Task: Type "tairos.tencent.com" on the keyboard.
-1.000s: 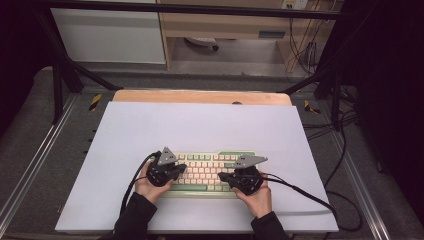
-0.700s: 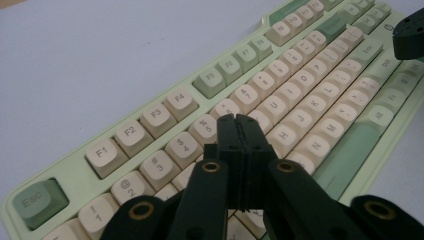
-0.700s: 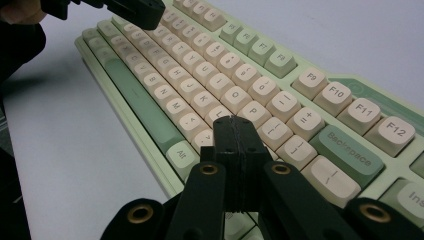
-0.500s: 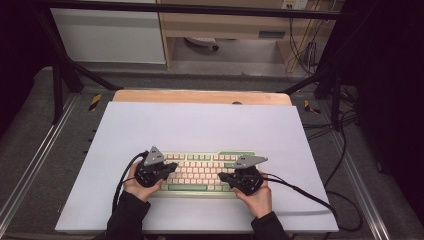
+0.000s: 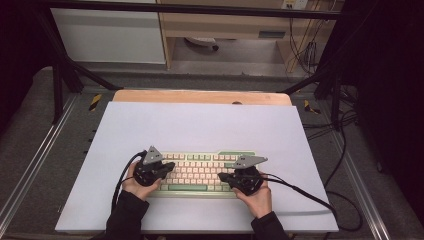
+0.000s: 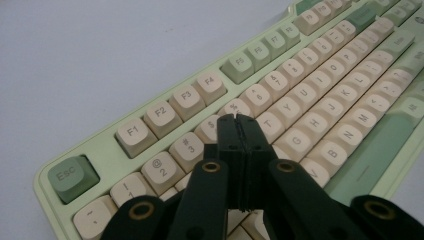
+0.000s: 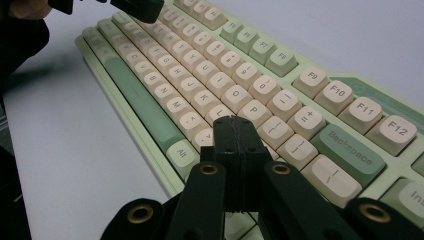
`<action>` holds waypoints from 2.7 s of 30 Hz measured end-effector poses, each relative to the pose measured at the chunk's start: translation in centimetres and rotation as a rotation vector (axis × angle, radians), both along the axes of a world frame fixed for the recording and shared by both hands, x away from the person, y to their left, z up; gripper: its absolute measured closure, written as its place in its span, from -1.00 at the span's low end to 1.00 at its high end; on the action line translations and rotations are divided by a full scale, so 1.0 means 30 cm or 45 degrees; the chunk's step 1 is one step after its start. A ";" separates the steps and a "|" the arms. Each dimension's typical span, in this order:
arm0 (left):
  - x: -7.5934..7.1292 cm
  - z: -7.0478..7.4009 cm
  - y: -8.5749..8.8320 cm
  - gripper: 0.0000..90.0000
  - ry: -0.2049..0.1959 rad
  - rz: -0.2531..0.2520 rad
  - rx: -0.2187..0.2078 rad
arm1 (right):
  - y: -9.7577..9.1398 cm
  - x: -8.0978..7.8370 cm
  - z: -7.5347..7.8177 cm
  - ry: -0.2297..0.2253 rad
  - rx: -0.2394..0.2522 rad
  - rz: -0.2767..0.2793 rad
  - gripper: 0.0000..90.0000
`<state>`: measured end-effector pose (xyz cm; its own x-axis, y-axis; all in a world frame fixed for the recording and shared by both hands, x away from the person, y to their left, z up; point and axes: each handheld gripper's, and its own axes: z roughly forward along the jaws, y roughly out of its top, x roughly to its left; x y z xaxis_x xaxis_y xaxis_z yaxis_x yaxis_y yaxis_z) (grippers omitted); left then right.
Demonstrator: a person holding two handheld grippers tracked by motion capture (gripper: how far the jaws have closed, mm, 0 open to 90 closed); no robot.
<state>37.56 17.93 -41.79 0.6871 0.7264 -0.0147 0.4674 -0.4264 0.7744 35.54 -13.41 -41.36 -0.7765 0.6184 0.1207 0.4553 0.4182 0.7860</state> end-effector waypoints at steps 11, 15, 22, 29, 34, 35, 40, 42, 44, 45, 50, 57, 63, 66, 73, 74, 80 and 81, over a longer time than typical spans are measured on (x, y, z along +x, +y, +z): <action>0.009 -0.018 0.003 0.99 0.011 0.016 0.023 | 0.000 0.000 0.000 0.004 -0.001 -0.001 1.00; 0.011 -0.025 0.002 0.99 0.018 0.017 0.028 | 0.000 0.000 -0.001 0.003 -0.001 0.000 1.00; 0.011 -0.029 -0.001 0.99 0.017 0.010 0.024 | 0.000 0.000 0.000 0.004 -0.001 -0.001 1.00; 0.011 -0.033 -0.003 0.99 0.020 0.008 0.028 | 0.000 0.000 0.000 0.004 0.000 0.000 1.00; 0.012 -0.037 -0.004 0.99 0.025 0.004 0.026 | 0.000 0.000 -0.001 0.004 -0.001 0.000 1.00; 0.011 -0.036 -0.003 0.99 0.024 0.004 0.026 | 0.000 0.000 -0.001 0.003 0.000 0.001 1.00; 0.002 -0.018 -0.002 0.99 0.009 0.000 0.008 | 0.000 0.000 0.000 0.002 0.002 0.001 1.00; -0.001 -0.010 -0.004 0.99 0.007 -0.010 0.008 | -0.001 0.001 0.001 -0.002 0.002 0.002 1.00; -0.004 -0.002 -0.005 0.99 0.001 -0.017 0.005 | -0.001 0.000 0.002 -0.002 0.002 0.001 1.00; -0.006 0.002 -0.005 0.99 -0.002 -0.018 0.001 | -0.001 0.000 0.003 -0.001 0.004 0.001 1.00; -0.018 0.018 0.002 0.99 -0.013 -0.026 0.002 | -0.004 -0.001 0.009 -0.004 0.010 -0.001 1.00; -0.034 0.021 0.036 0.99 -0.009 -0.010 -0.001 | -0.006 -0.003 0.018 -0.007 0.028 -0.002 1.00; -0.052 0.020 0.064 0.99 -0.010 0.000 -0.007 | -0.001 -0.002 0.021 -0.003 0.037 0.001 1.00; -0.060 0.016 0.079 0.98 -0.008 0.005 -0.002 | 0.005 -0.002 0.023 0.003 0.041 0.002 1.00; -0.072 0.008 0.115 0.98 -0.005 0.024 -0.004 | 0.034 0.003 0.028 0.006 0.042 0.018 1.00; -0.073 0.008 0.118 0.98 -0.006 0.024 -0.004 | 0.041 0.004 0.028 0.009 0.045 0.019 1.00; -0.079 0.010 0.131 0.98 -0.008 0.024 -0.016 | 0.084 0.010 0.028 0.018 0.048 0.050 1.00; -0.080 0.011 0.133 0.98 -0.009 0.026 -0.019 | 0.091 0.010 0.028 0.017 0.042 0.052 1.00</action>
<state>35.16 21.92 -41.47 0.6724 0.7399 -0.0210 0.4704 -0.4052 0.7839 35.84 -10.68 -40.51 -0.7992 0.5817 0.1511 0.4488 0.4104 0.7938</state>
